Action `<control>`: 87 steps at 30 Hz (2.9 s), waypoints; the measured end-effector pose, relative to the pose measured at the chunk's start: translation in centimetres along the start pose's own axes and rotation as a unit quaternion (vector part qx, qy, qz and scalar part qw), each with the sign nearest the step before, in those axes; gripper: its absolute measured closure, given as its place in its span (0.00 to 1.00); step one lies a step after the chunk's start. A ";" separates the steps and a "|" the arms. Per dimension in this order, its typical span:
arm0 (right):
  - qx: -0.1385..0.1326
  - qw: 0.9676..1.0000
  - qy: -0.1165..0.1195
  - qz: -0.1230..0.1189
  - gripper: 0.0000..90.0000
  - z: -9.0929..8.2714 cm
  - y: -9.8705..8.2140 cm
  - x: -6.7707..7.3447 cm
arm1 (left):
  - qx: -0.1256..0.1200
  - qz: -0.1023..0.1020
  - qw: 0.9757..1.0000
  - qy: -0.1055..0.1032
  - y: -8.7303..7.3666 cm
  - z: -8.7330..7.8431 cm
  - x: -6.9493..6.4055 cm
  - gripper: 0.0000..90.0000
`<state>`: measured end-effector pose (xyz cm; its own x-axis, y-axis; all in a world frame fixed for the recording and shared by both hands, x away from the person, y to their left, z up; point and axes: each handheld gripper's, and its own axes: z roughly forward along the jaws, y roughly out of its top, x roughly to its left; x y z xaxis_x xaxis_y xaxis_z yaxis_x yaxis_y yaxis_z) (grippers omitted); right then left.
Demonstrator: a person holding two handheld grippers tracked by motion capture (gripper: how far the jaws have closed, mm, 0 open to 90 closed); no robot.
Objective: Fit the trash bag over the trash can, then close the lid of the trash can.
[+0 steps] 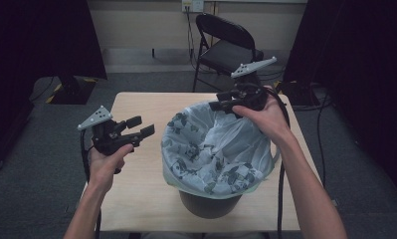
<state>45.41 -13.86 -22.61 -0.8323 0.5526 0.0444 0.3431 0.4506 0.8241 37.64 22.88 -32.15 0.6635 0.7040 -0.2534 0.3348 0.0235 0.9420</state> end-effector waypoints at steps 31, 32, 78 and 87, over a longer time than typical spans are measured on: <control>-0.040 0.973 -0.164 0.156 0.45 -1.4 -8.8 -7.8 | 0.263 0.044 0.959 0.093 -15.4 3.6 2.4 0.26; -0.034 0.973 -0.160 0.163 0.44 -1.3 -9.4 -8.1 | 0.260 0.046 0.960 0.093 -15.4 3.7 2.5 0.26; 0.122 0.916 -0.282 0.258 0.53 1.9 -28.4 -12.6 | 0.246 0.078 0.958 0.122 -17.2 4.4 2.9 0.16; 0.146 0.904 -0.305 0.260 0.66 3.0 -27.7 -13.0 | 0.244 0.075 0.959 0.121 -17.3 4.5 2.9 0.15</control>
<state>47.99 -31.46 -47.73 -0.1606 0.9870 -0.0101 0.7942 0.1353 0.5924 36.74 21.33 -50.12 0.5741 0.8187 -0.0084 0.5595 -0.3848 0.7341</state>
